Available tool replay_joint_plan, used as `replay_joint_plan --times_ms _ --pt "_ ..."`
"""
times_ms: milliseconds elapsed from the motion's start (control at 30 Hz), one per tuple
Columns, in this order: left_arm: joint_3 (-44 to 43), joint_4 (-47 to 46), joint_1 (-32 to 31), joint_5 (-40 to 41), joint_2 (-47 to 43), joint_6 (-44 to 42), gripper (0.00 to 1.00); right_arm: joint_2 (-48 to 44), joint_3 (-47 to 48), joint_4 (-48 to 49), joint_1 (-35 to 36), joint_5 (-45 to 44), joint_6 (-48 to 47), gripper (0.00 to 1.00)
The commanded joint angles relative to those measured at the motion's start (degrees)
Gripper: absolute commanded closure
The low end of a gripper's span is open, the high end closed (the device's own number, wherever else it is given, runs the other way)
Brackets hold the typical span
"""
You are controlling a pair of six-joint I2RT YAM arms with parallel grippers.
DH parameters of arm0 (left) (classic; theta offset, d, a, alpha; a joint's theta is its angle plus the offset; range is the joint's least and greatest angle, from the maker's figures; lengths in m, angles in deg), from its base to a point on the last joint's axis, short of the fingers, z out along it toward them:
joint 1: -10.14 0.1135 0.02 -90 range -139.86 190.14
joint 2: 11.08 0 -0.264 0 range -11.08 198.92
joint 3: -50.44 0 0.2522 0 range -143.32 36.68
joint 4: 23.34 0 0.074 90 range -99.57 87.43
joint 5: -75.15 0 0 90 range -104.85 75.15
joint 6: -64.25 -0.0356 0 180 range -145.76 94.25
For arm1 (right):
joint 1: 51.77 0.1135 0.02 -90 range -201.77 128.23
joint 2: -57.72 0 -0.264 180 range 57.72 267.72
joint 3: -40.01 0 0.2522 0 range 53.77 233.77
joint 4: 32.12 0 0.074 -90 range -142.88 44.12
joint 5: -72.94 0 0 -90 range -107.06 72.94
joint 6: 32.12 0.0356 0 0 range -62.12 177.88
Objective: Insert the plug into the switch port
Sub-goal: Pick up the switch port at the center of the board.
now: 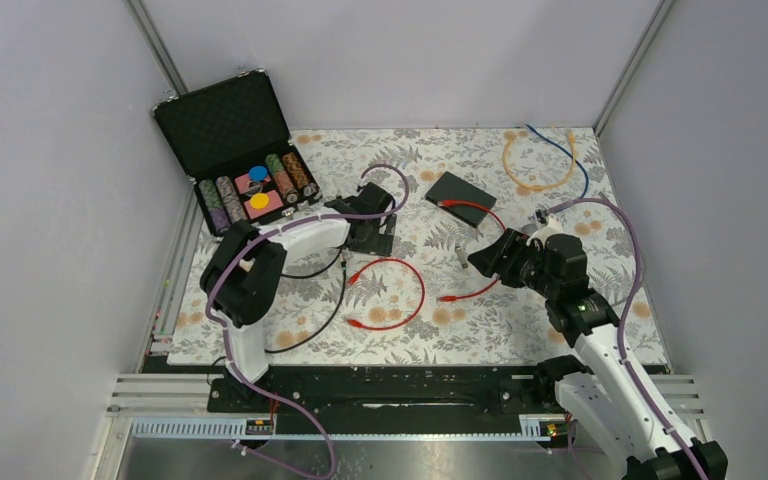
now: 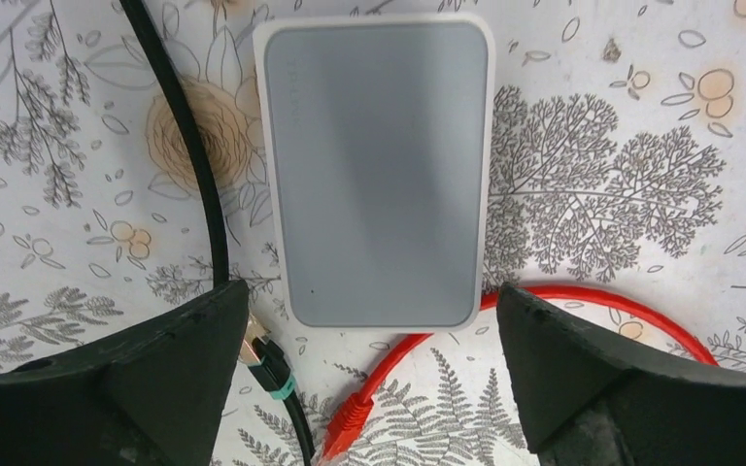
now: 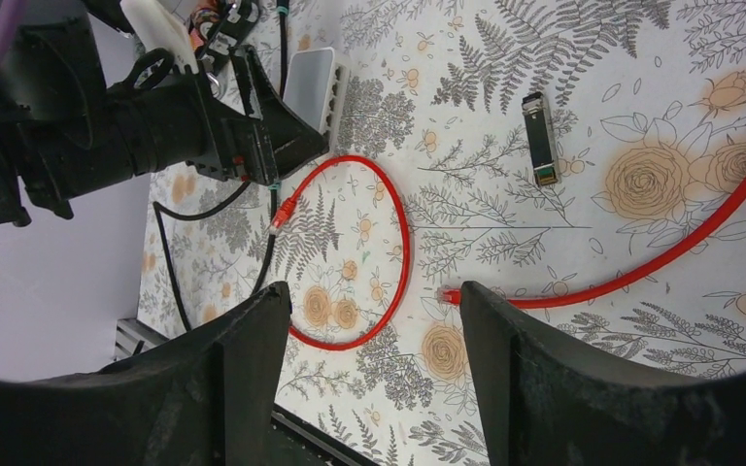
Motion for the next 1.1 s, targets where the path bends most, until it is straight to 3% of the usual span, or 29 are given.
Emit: replay_joint_plan --times_ms 0,167,267,400,500,633,1067 --pt "-3.8 -2.2 -0.2 2.9 1.8 -2.0 0.03 -2.5 0.6 0.3 0.5 0.6 -0.5 0.27" --pt "-5.5 -1.8 -0.3 2.9 3.9 -2.4 0.23 -2.7 0.4 -0.5 0.5 0.4 -0.4 0.27" --pt "-5.2 -1.6 -0.3 2.3 4.0 -2.4 0.27 -2.4 0.5 0.1 0.6 0.6 0.0 0.27" --pt "-3.9 -1.8 -0.3 1.8 2.2 -2.5 0.46 -0.8 1.6 0.6 0.5 1.3 -0.1 0.28" --pt "-3.2 -1.2 -0.3 1.9 -1.4 -1.9 0.53 1.0 2.5 1.8 0.6 1.4 1.7 0.30" --pt "-0.3 -1.4 -0.4 1.5 -9.7 -1.0 0.55 6.0 4.5 1.7 2.1 -0.7 10.1 0.34" --pt "17.0 -6.9 -5.8 -7.9 -36.2 2.2 0.52 25.2 10.7 23.5 20.2 -9.5 22.5 0.32"
